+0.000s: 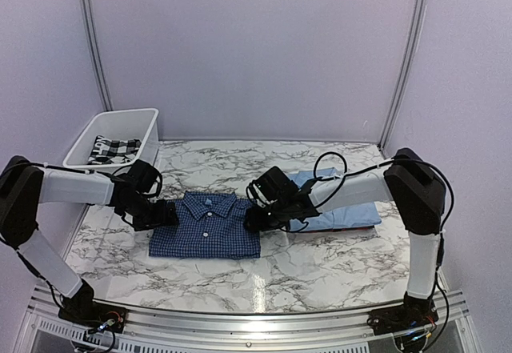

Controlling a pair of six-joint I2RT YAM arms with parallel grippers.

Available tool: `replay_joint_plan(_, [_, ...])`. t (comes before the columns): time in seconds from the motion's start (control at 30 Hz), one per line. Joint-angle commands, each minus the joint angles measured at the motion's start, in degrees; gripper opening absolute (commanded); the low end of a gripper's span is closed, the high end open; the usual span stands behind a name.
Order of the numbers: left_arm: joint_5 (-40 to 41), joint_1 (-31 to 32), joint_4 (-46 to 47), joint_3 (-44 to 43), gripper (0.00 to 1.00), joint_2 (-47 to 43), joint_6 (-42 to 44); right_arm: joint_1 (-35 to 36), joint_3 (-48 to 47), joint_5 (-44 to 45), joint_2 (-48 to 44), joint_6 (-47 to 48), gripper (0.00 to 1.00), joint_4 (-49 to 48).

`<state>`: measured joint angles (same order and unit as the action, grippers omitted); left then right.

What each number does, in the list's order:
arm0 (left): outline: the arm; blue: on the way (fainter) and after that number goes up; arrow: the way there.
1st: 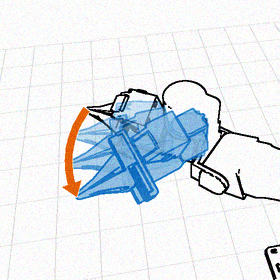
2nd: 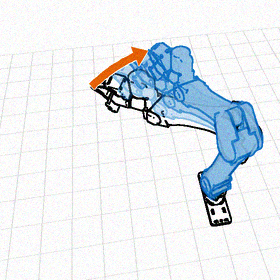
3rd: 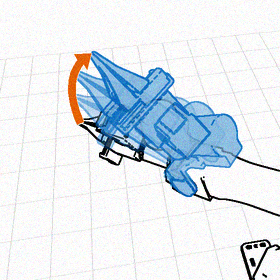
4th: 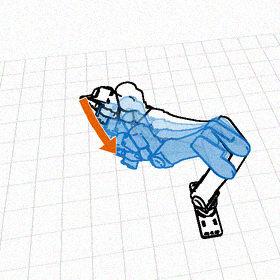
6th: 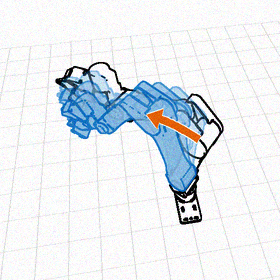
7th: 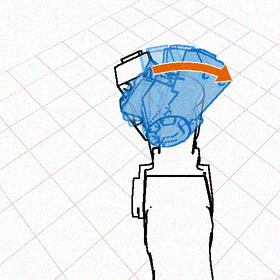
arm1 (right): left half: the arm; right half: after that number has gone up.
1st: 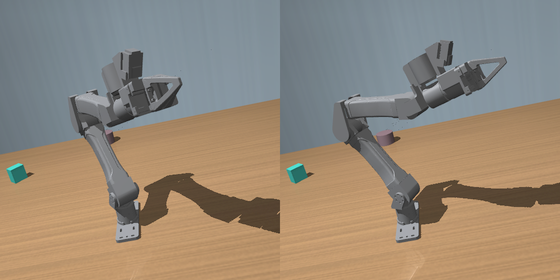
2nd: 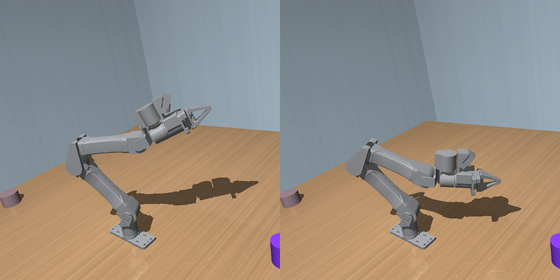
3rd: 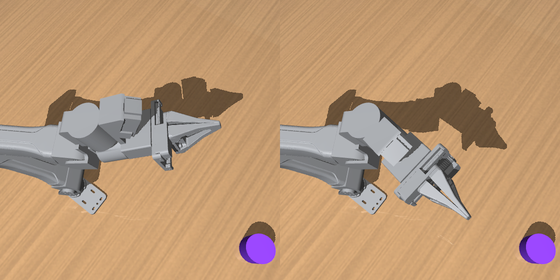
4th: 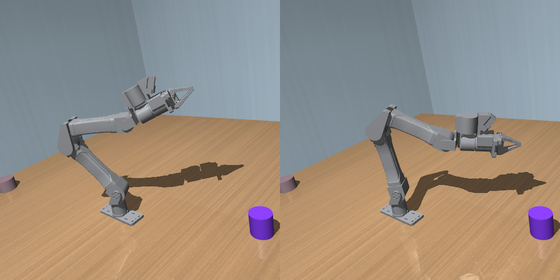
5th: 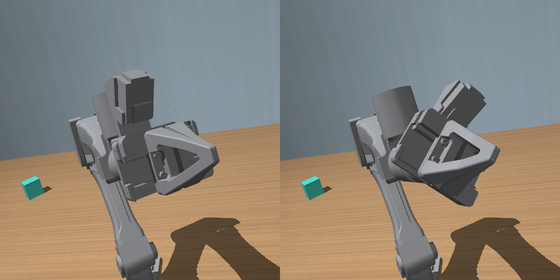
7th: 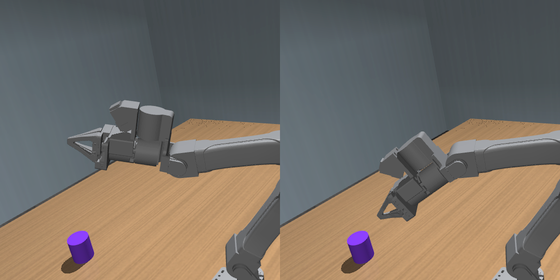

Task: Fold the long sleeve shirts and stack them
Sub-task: Pick up the square-folded shirt from the center of the board.

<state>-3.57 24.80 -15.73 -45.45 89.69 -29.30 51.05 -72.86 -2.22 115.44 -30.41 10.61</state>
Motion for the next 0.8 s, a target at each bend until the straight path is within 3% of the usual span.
replay_joint_plan(0.0, [-1.6, 0.4, 2.0, 1.6, 0.81, 2.5, -0.8, 1.0, -2.3, -0.4, 2.2, -0.9, 0.50, -0.4])
replay_joint_plan(0.3, [-4.2, 2.8, 3.4, 0.2, 0.37, 4.1, -4.0, 1.5, -5.3, -0.4, 3.3, -0.6, 0.34, 1.2])
replay_joint_plan(0.53, [-6.4, 3.8, 3.4, -1.5, 0.00, 2.6, -5.7, 1.6, -8.5, 0.4, 3.5, 0.5, 0.06, 3.1])
replay_joint_plan(0.6, [-6.8, 4.0, 3.4, -2.0, 0.00, 1.8, -5.9, 1.6, -9.5, 0.5, 3.5, 0.6, 0.00, 3.7])
replay_joint_plan(0.77, [-7.7, 4.3, 2.1, -3.7, 0.00, -0.9, -6.4, 1.6, -11.8, 1.6, 2.8, 1.4, 0.00, 5.7])
